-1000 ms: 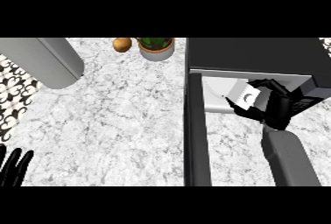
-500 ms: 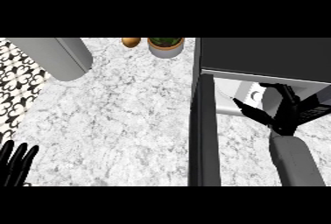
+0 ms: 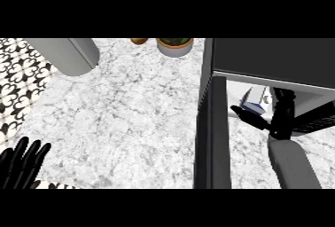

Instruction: Pick up the milk, place it into the microwave and close the microwave

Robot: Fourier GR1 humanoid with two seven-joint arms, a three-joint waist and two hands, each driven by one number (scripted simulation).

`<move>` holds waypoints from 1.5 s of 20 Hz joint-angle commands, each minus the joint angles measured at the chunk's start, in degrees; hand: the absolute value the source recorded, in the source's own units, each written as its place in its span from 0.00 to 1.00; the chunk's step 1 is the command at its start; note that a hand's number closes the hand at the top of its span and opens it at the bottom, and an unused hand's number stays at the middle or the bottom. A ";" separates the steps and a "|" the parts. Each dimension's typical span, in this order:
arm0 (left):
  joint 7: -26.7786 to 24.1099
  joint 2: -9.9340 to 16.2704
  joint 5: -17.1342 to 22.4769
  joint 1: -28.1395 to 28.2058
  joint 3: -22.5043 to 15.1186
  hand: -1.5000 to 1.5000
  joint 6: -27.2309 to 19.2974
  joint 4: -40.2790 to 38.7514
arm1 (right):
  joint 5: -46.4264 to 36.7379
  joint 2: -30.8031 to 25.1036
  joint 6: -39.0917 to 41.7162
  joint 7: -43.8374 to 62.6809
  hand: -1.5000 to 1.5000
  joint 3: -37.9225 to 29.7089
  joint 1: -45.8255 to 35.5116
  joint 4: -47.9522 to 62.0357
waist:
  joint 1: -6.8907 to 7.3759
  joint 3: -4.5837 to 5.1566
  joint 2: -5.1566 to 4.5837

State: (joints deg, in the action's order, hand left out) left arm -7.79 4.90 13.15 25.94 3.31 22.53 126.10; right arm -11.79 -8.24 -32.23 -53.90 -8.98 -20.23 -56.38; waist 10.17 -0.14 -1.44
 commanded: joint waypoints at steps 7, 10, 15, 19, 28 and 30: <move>0.55 -0.97 -2.71 -2.71 -2.55 0.00 -0.92 -0.79 | 1.00 -0.97 4.02 21.89 0.00 -2.06 -20.13 19.54 | 1.19 -0.05 -1.97; 0.86 -1.69 -3.89 -3.08 -3.70 0.00 -1.50 -1.35 | 1.25 -3.59 6.50 24.74 0.00 -3.21 -25.10 24.89 | 0.25 -0.14 -2.11; 1.45 -3.36 -7.58 -3.90 -5.71 0.00 -3.75 -1.02 | 0.61 -4.56 7.03 23.86 0.00 -4.13 -29.99 32.54 | -1.94 -0.22 -1.64; 1.62 -4.30 -9.25 -2.59 -8.08 0.00 -3.95 -0.74 | 0.64 -4.28 6.05 22.38 0.00 -5.23 -32.21 36.81 | -2.04 -0.24 -1.61; 1.04 -4.59 -9.50 -1.37 -9.41 0.00 -4.54 0.07 | 2.70 -7.33 14.78 17.11 0.00 -7.93 -34.50 43.12 | -3.74 -0.18 -0.98; -0.40 -4.89 -11.53 -2.90 -11.50 0.00 -6.38 -2.18 | 3.16 -6.12 14.06 15.30 0.00 -8.64 -33.98 44.07 | -4.58 -0.15 -0.94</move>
State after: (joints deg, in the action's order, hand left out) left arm -7.49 0.25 2.95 23.61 -6.44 17.58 125.15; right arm -9.55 -14.58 -19.22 -36.47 -16.30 -53.75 -14.44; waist 6.61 -0.33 -2.63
